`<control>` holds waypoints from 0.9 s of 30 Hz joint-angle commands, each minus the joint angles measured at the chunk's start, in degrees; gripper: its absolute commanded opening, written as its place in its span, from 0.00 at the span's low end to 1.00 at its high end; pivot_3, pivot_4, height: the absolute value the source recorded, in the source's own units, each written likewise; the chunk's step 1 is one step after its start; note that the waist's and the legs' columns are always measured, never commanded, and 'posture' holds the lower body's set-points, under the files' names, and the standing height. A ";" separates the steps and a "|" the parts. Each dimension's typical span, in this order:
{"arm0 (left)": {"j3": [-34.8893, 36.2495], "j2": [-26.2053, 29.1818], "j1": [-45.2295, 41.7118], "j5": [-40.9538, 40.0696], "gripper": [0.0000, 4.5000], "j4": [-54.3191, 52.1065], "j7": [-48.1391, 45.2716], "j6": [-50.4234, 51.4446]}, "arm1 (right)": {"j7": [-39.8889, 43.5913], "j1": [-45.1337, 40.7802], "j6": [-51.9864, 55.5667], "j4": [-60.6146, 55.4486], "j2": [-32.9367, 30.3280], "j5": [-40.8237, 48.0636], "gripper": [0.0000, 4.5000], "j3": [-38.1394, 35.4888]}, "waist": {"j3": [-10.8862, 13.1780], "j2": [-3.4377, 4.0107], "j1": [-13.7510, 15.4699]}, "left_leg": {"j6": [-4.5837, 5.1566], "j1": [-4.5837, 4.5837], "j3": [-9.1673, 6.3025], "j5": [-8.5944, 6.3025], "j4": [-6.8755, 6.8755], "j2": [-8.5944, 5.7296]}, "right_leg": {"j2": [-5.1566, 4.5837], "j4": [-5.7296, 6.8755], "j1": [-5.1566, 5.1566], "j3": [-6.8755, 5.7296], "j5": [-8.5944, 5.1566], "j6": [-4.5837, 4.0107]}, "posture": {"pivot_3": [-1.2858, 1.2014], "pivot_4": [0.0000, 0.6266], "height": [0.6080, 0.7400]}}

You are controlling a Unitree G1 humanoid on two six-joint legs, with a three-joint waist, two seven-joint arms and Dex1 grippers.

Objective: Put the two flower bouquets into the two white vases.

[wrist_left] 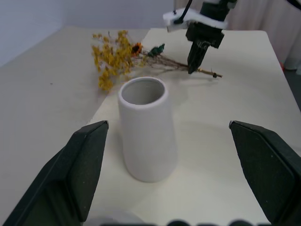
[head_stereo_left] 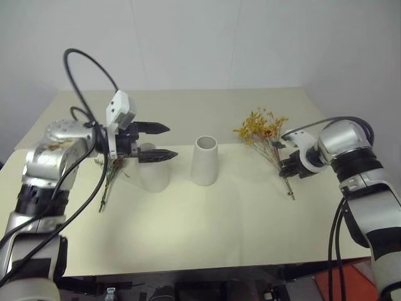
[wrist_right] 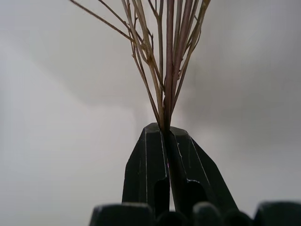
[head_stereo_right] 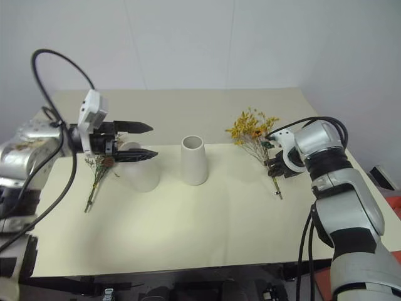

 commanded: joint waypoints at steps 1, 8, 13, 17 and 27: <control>-2.41 -1.50 -5.76 3.27 1.00 6.15 -3.79 -1.76 | -8.00 0.16 -4.62 -5.57 -0.57 1.21 0.01 -11.06 | 0.00 0.00 -0.01 | 0.00 -0.02 0.00 0.00 0.00 -0.01 | 0.00 0.00 -0.01 0.01 0.00 0.00 | 0.52 0.24 1.00; -4.72 -5.34 -10.89 7.63 1.00 14.87 -8.15 -5.06 | -25.30 5.62 -21.85 -22.37 7.88 6.67 0.01 -32.61 | 0.01 0.01 -0.29 | 0.00 -0.11 0.02 0.00 -0.03 0.00 | 0.05 0.09 -0.23 0.16 0.00 0.00 | 0.52 0.24 1.00; -4.89 -7.45 -12.53 9.65 1.00 18.60 -9.58 -6.29 | -30.92 9.32 -29.62 -30.99 15.78 9.01 0.01 -35.25 | 0.00 0.01 -0.07 | 0.00 -0.20 0.01 0.01 0.01 -0.02 | 0.05 0.38 -0.29 0.19 0.02 0.02 | 0.52 0.24 1.00; -4.63 -8.75 -13.63 10.79 1.00 20.37 -10.04 -6.71 | -31.67 10.50 -33.57 -35.84 21.58 13.37 0.01 -36.28 | 0.01 0.02 -0.10 | 0.01 -0.23 0.01 0.01 0.01 -0.03 | 0.04 0.40 -0.30 0.21 0.05 0.07 | 0.52 0.24 1.00; -3.79 -9.31 -14.95 12.31 1.00 22.37 -10.91 -8.30 | -27.78 16.44 -34.70 -45.70 26.59 20.25 0.01 -31.78 | 0.01 0.03 -0.07 | 0.01 -0.27 -0.03 0.01 0.01 -0.04 | 0.05 0.39 -0.30 0.20 0.06 0.09 | 0.52 0.24 1.00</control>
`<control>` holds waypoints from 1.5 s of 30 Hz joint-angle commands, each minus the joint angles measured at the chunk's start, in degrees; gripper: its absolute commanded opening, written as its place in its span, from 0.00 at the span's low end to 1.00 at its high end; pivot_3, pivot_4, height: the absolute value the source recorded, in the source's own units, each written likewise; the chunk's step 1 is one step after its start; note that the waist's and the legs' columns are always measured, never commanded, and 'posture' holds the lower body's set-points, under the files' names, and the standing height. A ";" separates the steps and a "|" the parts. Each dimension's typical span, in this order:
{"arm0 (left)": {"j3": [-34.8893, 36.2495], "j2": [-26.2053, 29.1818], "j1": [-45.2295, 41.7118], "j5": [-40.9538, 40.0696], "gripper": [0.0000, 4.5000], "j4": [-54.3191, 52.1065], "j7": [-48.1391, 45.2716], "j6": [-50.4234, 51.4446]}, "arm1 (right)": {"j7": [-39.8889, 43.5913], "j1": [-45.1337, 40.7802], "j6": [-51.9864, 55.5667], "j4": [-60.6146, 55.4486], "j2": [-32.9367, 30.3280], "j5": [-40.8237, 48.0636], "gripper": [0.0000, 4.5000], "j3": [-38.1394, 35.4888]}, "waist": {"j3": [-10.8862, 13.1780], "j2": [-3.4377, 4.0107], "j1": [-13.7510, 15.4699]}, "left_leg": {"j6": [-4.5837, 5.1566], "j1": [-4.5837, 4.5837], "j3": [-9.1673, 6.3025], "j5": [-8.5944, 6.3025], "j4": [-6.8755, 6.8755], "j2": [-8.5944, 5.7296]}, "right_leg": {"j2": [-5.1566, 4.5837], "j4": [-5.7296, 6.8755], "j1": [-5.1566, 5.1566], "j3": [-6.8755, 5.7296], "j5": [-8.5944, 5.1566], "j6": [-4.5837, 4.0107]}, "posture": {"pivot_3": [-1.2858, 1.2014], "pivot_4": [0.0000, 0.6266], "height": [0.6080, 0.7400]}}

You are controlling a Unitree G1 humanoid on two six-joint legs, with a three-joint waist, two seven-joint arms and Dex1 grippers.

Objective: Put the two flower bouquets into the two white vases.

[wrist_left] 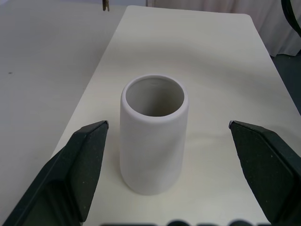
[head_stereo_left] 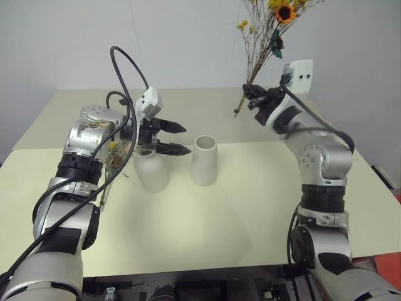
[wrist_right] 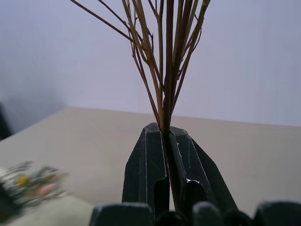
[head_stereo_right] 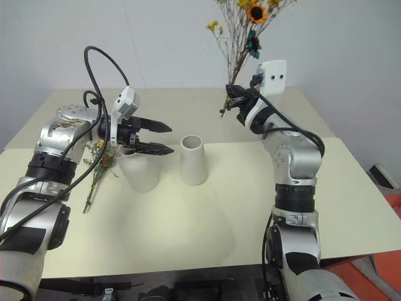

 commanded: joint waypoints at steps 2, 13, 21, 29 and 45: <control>2.04 0.59 -2.38 0.23 1.00 0.24 -0.60 -1.80 | 1.37 1.18 -0.94 -5.89 0.53 2.85 0.01 2.01 | 0.00 0.00 0.00 | 0.00 0.01 -0.01 0.00 0.00 0.00 | 0.00 0.02 0.00 0.00 0.00 0.00 | 0.52 0.24 1.00; 3.03 0.55 -2.18 0.01 1.00 -0.42 -1.27 -2.42 | 1.65 2.47 3.14 -10.17 1.44 7.60 0.01 5.93 | 0.00 0.00 -0.05 | 0.00 0.03 -0.03 0.00 0.01 0.00 | 0.02 0.03 0.00 0.00 0.00 0.00 | 0.52 0.24 1.00; 2.64 0.82 -2.09 0.43 1.00 -0.39 -2.04 -2.48 | 2.39 5.06 3.13 -9.00 2.14 6.98 0.01 10.24 | 0.00 0.00 -0.07 | 0.00 0.02 -0.03 0.00 0.02 0.00 | 0.02 0.03 0.00 0.00 0.00 0.00 | 0.52 0.24 1.00; 2.06 0.32 -4.01 2.09 1.00 2.29 -3.27 -3.17 | 3.42 3.26 1.05 -4.40 2.50 6.25 0.01 10.75 | 0.00 0.00 -0.01 | 0.00 0.02 -0.03 0.01 0.05 -0.01 | 0.02 0.02 0.00 0.00 0.00 0.00 | 0.52 0.24 1.00; 2.27 -0.24 -4.65 3.71 1.00 4.16 -4.91 -4.29 | 5.65 6.46 -4.91 -0.12 3.01 2.46 0.01 12.67 | 0.00 0.00 -0.04 | 0.00 0.01 -0.04 0.01 0.05 0.00 | 0.02 0.03 0.00 -0.01 0.00 0.00 | 0.52 0.24 1.00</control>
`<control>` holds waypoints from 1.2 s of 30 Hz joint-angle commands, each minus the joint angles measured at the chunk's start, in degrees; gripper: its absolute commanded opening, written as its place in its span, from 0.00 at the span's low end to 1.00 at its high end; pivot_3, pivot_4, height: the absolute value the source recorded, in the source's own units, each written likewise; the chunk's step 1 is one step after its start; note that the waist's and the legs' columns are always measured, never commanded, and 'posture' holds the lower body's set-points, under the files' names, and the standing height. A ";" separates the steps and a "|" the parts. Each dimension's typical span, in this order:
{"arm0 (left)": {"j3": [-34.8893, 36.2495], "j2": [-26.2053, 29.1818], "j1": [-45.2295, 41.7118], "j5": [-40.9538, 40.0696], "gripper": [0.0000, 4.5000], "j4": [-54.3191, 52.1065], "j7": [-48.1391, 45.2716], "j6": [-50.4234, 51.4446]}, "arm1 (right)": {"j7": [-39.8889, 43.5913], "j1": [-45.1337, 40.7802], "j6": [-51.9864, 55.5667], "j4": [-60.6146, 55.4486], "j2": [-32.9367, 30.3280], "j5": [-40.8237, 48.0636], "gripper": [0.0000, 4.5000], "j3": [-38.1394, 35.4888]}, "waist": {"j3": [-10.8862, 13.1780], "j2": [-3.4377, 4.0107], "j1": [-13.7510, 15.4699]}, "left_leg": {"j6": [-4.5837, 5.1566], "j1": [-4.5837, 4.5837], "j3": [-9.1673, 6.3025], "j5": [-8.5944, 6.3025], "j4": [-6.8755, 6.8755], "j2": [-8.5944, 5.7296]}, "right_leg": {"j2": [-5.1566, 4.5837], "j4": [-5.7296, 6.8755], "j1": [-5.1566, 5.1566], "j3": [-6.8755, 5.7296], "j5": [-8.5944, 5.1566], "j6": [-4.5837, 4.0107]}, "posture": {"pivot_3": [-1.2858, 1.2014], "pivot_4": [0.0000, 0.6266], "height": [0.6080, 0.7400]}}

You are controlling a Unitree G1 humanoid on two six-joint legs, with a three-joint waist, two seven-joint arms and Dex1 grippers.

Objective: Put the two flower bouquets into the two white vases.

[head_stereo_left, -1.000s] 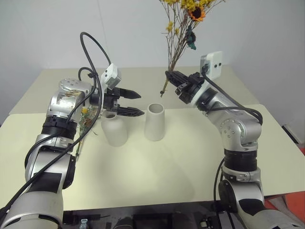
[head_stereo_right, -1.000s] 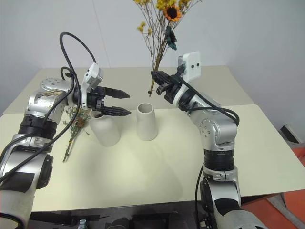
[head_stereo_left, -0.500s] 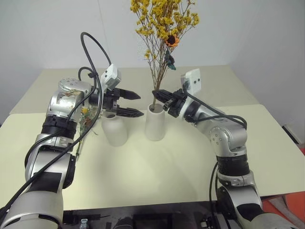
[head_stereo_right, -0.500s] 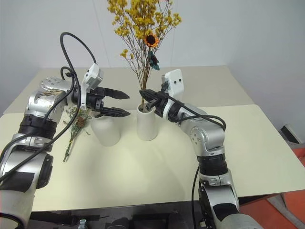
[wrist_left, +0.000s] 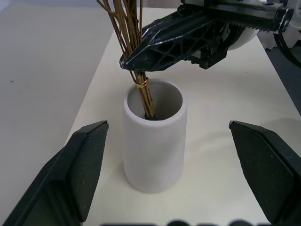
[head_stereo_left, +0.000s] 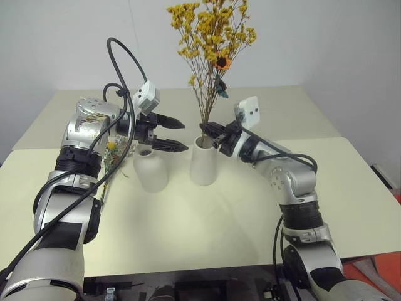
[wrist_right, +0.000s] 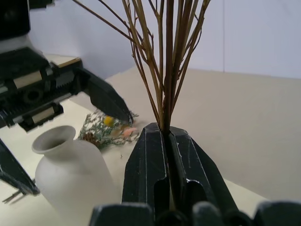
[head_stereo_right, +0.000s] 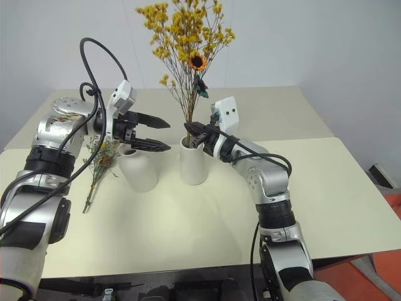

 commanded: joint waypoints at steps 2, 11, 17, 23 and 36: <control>0.74 0.14 -1.39 0.20 1.00 -0.22 -0.70 -1.14 | 0.54 0.59 -2.78 -1.29 0.03 -0.61 0.01 -0.01 | 0.00 0.00 -0.02 | 0.00 0.00 0.00 0.00 0.00 0.00 | 0.00 0.00 0.00 0.00 0.00 0.00 | 0.52 0.24 1.00; 0.83 -0.03 -1.91 0.84 1.00 0.73 -1.10 -1.63 | 1.37 2.91 -4.27 -3.17 -0.24 -2.29 0.25 1.78 | 0.00 0.00 -0.02 | 0.00 0.02 0.00 0.00 0.01 0.00 | 0.00 0.00 0.00 0.01 0.00 0.00 | 0.52 0.24 1.00; 0.78 0.02 -2.22 1.06 1.00 1.12 -1.24 -1.88 | 1.27 3.13 -4.62 -3.26 -0.10 -2.62 0.69 2.17 | 0.00 0.00 0.00 | -0.01 0.03 -0.01 0.00 0.03 0.00 | 0.00 0.00 0.00 0.01 0.00 0.00 | 0.52 0.24 1.00; 0.75 -0.03 -2.37 1.22 1.00 1.21 -1.36 -1.94 | 1.23 3.03 -4.54 -3.78 -0.54 -2.71 1.00 2.12 | 0.00 0.00 -0.02 | -0.01 0.06 -0.01 0.01 0.04 0.00 | 0.00 0.00 0.01 0.01 0.00 0.00 | 0.52 0.24 1.00; 0.59 -0.82 -2.80 1.72 1.00 2.11 -1.75 -2.66 | 0.53 7.01 2.25 -15.89 -5.33 -0.91 1.00 1.86 | 0.00 0.00 0.02 | -0.01 0.00 -0.02 0.01 0.03 0.00 | 0.00 0.00 0.01 0.00 0.00 0.01 | 0.52 0.24 1.00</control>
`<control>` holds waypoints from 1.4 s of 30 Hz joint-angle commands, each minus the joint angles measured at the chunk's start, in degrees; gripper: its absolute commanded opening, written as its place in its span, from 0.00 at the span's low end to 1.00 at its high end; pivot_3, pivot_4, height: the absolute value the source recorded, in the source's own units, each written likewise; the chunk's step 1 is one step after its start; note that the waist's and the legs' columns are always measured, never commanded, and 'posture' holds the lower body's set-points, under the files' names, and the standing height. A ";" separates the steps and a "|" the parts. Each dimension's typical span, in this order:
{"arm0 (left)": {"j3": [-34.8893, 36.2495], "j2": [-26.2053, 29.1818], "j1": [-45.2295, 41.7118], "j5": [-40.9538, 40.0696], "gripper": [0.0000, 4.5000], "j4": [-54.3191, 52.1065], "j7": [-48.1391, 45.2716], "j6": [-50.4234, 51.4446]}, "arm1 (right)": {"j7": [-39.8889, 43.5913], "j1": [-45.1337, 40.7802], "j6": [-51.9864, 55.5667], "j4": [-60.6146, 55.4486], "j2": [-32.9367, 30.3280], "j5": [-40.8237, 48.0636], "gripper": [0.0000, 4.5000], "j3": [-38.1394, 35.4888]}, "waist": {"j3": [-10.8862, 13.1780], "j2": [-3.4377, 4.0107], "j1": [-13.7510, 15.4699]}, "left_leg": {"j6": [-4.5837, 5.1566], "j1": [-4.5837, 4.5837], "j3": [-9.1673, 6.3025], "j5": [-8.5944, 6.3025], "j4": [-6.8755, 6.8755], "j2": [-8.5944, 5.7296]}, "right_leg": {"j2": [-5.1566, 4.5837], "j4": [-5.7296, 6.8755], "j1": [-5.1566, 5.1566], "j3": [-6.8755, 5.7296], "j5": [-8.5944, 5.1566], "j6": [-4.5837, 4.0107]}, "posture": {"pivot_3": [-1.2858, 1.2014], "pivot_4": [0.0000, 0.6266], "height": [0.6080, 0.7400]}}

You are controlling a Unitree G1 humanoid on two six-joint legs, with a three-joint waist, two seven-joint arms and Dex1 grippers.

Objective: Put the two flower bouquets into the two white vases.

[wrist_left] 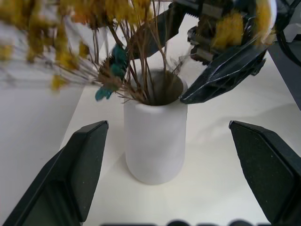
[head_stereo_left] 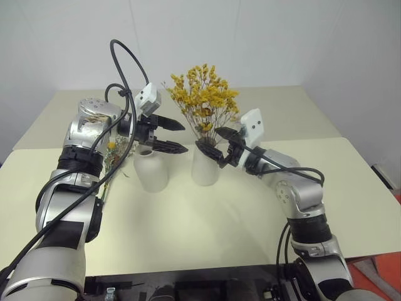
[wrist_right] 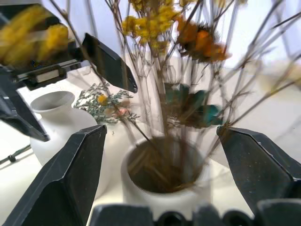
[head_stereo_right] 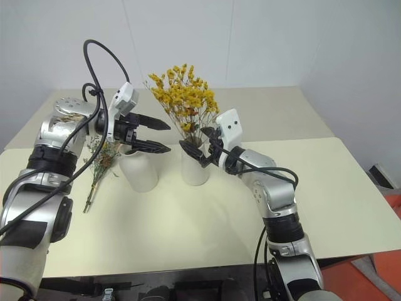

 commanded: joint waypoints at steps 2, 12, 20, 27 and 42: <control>0.58 -0.11 -2.12 0.01 1.00 -0.21 -0.60 -1.25 | -0.52 0.88 2.55 -6.76 -1.00 1.51 1.00 -0.83 | 0.00 0.00 -0.07 | 0.00 0.01 0.00 0.00 0.01 -0.01 | 0.00 -0.01 0.00 0.01 0.00 0.00 | 0.52 0.24 1.00; 0.89 0.67 -1.51 -0.26 1.00 -1.36 -1.50 -0.67 | 0.28 4.51 9.00 -13.56 -7.84 4.75 1.00 -5.03 | 0.00 0.00 0.10 | 0.00 0.02 0.00 0.00 0.05 -0.01 | 0.00 -0.03 0.02 0.01 0.00 0.00 | 0.52 0.24 1.00; 1.71 3.34 0.76 -1.35 1.00 -5.77 -1.86 1.89 | 3.08 8.72 15.62 -18.39 -17.44 10.09 1.00 -10.86 | 0.00 -0.01 0.11 | 0.00 0.06 0.00 0.00 0.05 -0.02 | 0.00 -0.15 0.04 0.03 -0.01 0.01 | 0.52 0.24 1.00; 5.70 11.07 8.01 -5.31 1.00 -18.96 -0.71 9.97 | 6.07 10.09 19.55 -21.14 -23.89 16.25 1.00 -14.78 | 0.00 -0.01 -0.22 | 0.01 0.12 0.01 0.00 0.04 0.00 | 0.06 -0.14 0.04 0.14 -0.01 0.01 | 0.52 0.24 1.00; 27.38 20.99 34.75 -19.51 1.00 -53.45 18.97 33.67 | 14.51 3.20 19.69 -22.12 -26.62 26.00 1.00 -10.86 | 0.01 -0.03 0.05 | 0.00 0.39 0.03 -0.01 0.06 0.03 | 0.03 -0.24 0.33 0.13 -0.04 0.04 | 0.52 0.24 1.00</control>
